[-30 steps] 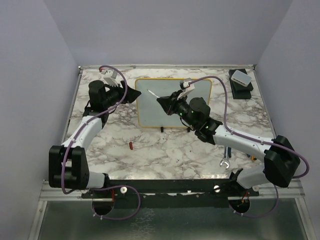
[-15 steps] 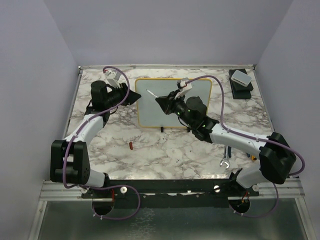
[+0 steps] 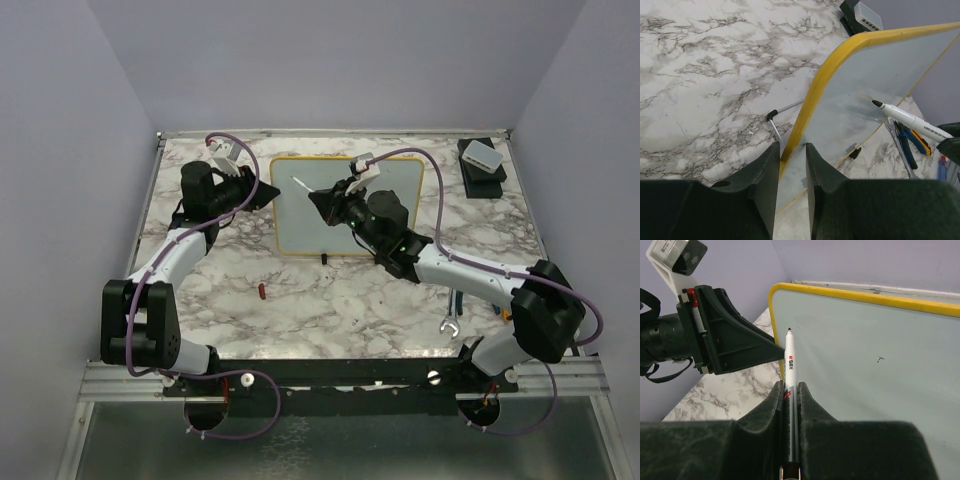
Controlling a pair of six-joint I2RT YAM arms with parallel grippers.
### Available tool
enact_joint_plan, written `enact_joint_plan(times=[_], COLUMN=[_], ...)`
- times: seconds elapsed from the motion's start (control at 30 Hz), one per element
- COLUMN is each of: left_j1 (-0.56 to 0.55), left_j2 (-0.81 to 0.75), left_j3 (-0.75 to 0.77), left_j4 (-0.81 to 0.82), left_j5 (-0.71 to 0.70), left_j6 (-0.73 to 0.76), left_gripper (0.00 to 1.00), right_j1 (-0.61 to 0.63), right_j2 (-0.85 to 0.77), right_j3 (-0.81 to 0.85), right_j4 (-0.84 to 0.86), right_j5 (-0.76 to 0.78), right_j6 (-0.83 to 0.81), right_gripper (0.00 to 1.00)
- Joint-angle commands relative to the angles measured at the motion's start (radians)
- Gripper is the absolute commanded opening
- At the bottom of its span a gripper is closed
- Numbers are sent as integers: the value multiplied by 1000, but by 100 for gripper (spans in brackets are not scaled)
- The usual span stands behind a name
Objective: Write a sentence on the whiteboard
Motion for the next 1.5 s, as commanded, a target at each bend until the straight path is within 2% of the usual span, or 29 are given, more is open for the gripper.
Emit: enact_joint_plan(times=[0.0,0.57,1.17,1.47], left_j1=[5,4,5,4], left_j2=[8,8,3,-1], left_j3=[-9,-11,-11,-12], left_j4=[21,22,21,22], left_j5=[37,38,39,34], left_j6=[26,31,35,35], left_gripper=[28,25,23,23], right_j1=[7,7,14,20], right_j2=[29,73,127,88], right_j3=[33,57,74,21], right_j4=[33,63,29,28], right_j5=[34,88,49,131], right_j6=[-17,-40,-31,-28], right_gripper=[1,1,1,1])
